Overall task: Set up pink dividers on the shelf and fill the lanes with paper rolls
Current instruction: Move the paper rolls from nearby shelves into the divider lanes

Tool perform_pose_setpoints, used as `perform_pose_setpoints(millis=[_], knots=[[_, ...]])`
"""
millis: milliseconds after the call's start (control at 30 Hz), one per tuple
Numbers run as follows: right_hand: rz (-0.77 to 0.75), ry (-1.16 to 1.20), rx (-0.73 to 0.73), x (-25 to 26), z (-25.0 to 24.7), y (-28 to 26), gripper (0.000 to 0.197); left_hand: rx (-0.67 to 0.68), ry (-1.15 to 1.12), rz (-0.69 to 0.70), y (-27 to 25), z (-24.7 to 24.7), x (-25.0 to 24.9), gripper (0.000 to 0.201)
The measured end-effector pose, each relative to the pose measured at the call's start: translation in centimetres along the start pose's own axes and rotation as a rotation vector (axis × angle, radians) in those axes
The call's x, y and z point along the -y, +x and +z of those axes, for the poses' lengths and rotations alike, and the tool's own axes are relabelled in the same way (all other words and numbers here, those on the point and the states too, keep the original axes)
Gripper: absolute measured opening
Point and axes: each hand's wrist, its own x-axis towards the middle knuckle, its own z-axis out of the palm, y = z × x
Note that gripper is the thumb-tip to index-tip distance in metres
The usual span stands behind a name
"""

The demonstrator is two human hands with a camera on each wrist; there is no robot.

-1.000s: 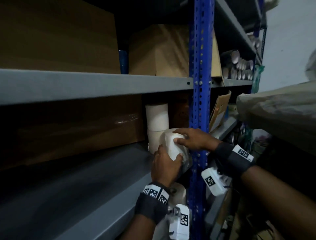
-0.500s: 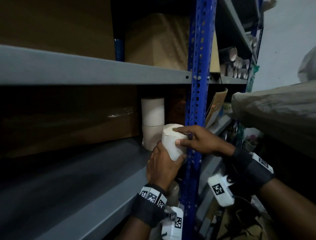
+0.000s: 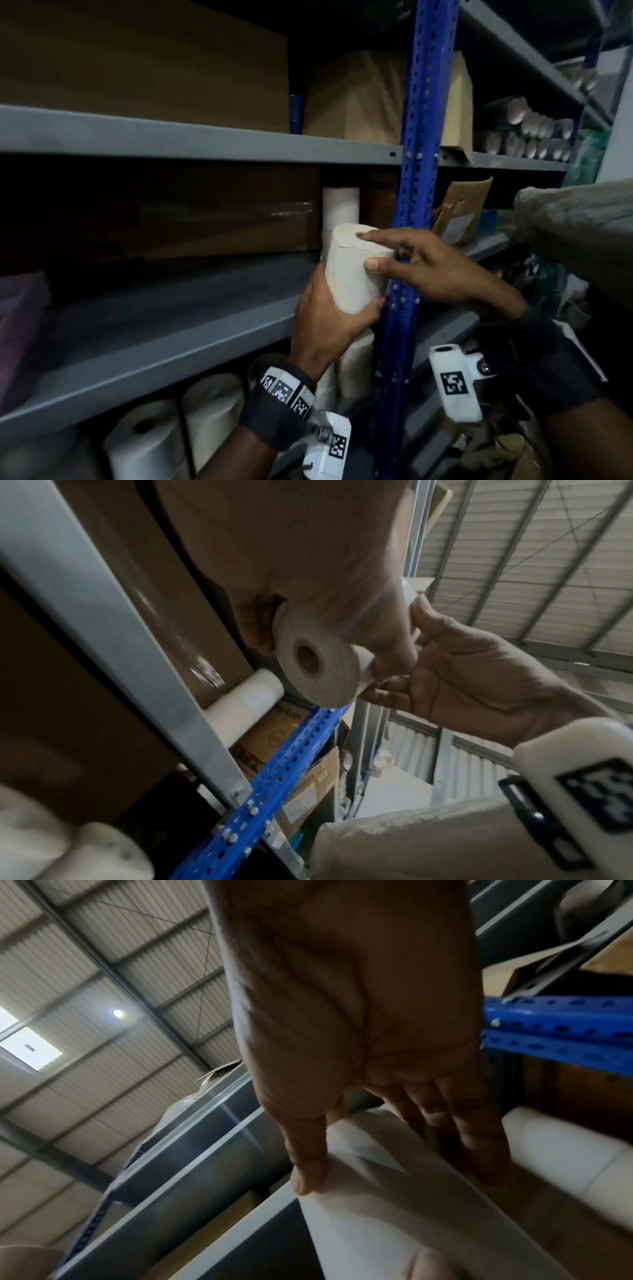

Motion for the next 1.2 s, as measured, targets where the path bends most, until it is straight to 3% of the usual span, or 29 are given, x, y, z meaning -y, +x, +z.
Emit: perform_pose_setpoints(millis=[167,333,467,633,867,1200], knots=[[-0.08,0.071,0.128,4.1,2.8,-2.5,0.046,-0.131,0.07,-0.021,-6.1,-4.6,-1.7,0.074],[-0.16,0.045,0.24,8.2,6.3,-4.3,0.049,-0.207,0.194,-0.069,-12.1,-10.1,-3.0,0.083],[-0.201,0.129,0.362,11.4,9.7,-5.4,0.041,-0.263,0.229,-0.072,-16.3,-14.7,-4.0,0.074],[-0.231,0.006,0.46,14.5,13.4,-5.7,0.045,-0.314,0.294,-0.092,-20.8,-19.7,-4.5,0.074],[-0.306,-0.112,0.507,19.4,19.6,-6.4,0.062,-0.352,0.349,-0.13,-26.5,-26.8,-4.4,0.073],[-0.428,-0.201,0.462,24.8,26.6,-4.6,0.055,-0.437,0.413,-0.153,-29.2,-32.6,-2.0,0.081]])
